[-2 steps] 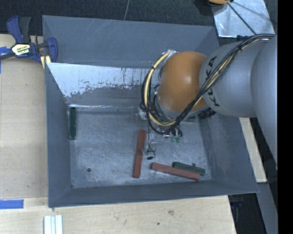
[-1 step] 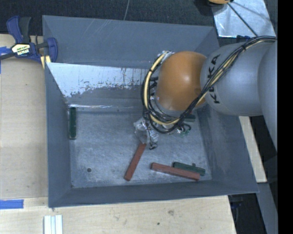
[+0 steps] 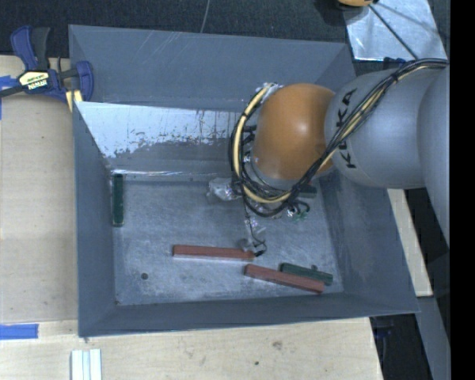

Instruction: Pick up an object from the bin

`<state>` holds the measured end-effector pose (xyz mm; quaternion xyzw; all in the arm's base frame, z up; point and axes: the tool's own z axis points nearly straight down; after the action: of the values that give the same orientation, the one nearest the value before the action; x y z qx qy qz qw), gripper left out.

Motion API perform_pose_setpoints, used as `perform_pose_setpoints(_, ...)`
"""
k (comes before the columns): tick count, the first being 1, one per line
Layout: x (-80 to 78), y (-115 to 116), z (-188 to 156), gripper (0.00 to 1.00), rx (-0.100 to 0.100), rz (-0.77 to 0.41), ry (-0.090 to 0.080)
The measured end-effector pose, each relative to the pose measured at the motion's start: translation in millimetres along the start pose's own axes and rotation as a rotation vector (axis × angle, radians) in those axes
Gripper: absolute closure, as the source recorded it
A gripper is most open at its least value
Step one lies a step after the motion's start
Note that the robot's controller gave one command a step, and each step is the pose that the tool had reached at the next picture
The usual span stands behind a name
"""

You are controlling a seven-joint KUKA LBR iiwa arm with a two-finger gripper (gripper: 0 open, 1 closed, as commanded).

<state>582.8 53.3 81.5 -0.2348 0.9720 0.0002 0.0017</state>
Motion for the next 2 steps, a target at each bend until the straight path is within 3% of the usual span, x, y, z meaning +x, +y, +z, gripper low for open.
perform_pose_setpoints(1, 0.1, 0, 0, 0.0, 0.0, 0.0, 0.001)
perform_pose_setpoints(2, 8.4, 27, -5, 0.0, 0.003, -0.049, 0.001)
